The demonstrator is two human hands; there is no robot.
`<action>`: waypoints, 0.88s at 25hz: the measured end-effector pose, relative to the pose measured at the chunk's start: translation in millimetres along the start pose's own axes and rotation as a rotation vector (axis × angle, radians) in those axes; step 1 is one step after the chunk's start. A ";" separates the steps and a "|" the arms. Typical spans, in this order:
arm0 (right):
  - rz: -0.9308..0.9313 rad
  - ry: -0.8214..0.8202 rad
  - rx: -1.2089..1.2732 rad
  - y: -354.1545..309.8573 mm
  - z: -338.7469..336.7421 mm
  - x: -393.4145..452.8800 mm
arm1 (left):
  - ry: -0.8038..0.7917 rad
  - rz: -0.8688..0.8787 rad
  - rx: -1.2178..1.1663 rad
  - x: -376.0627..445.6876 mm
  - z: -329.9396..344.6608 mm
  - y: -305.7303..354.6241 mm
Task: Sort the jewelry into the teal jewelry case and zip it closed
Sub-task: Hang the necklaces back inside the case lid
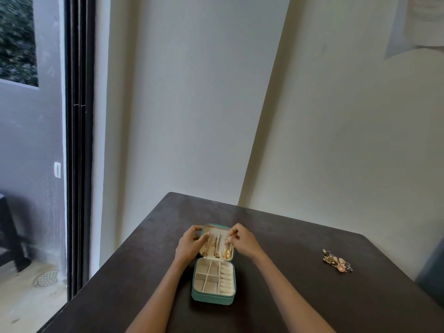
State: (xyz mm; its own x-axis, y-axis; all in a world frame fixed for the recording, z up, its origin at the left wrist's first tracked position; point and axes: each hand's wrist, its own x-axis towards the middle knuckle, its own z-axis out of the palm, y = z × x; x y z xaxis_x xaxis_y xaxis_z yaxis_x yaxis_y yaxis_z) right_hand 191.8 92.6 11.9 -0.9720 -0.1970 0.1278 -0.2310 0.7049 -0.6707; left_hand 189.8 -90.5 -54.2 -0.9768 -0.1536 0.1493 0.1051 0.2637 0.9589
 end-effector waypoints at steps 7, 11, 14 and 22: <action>-0.122 -0.006 -0.187 -3.7 3.4 16.4 | 0.024 0.056 -0.054 -6.3 -1.7 3.1; -0.150 -0.019 -0.215 -2.0 1.4 17.2 | 0.029 0.070 -0.057 -7.4 -2.2 4.1; -0.152 0.077 -0.256 -1.4 -0.4 18.2 | 0.030 0.079 -0.063 -6.8 -2.7 4.0; -0.233 0.259 -0.496 -2.7 9.1 11.6 | 0.012 0.113 -0.095 -10.6 -3.3 7.9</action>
State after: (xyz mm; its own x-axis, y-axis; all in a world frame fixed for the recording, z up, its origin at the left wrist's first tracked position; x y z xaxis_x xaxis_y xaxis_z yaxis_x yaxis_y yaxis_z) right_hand 181.5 82.2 8.5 -0.8577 -0.2558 0.4461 -0.3704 0.9091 -0.1908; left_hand 201.6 -90.0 -47.4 -0.9554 -0.1396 0.2603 0.2324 0.1889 0.9541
